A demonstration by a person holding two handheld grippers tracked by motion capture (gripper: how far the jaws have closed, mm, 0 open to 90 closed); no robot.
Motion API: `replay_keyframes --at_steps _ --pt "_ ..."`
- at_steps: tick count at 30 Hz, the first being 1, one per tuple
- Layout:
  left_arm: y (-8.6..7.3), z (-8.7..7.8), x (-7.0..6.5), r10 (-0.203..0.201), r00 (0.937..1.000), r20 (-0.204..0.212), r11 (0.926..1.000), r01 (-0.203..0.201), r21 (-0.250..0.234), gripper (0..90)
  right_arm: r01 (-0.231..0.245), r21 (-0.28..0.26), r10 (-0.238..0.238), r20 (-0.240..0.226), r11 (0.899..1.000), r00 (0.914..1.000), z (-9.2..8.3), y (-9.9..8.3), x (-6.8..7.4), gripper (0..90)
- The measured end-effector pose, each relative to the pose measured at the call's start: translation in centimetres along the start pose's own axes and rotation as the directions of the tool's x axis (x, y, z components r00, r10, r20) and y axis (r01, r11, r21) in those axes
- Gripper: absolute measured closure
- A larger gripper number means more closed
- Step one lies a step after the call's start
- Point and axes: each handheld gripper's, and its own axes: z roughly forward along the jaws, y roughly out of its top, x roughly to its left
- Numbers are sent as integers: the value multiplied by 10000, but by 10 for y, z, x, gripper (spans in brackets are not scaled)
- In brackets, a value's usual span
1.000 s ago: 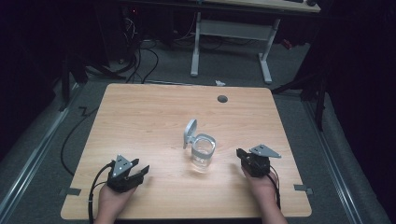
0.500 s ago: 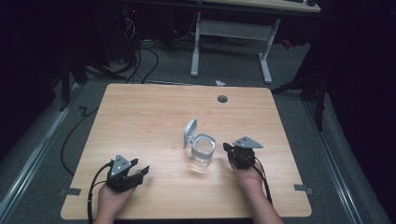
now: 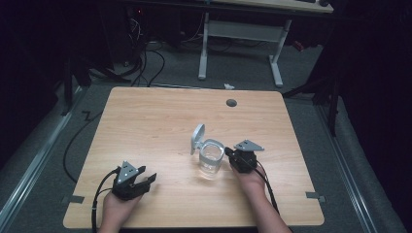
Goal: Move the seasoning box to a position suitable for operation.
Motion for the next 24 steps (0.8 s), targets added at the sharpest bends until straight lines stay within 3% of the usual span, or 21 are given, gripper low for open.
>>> replay_keyframes --at_steps 13,24 --pt "-1 1 -1 54 10000 -19 10000 -54 -19 462 308 -267 -314 -198 9992 9993 1 8 3 896" --pt "-2 1 -3 44 10000 29 10000 -44 17 462 514 -258 -524 -373 9983 9979 -14 -4 16 896"
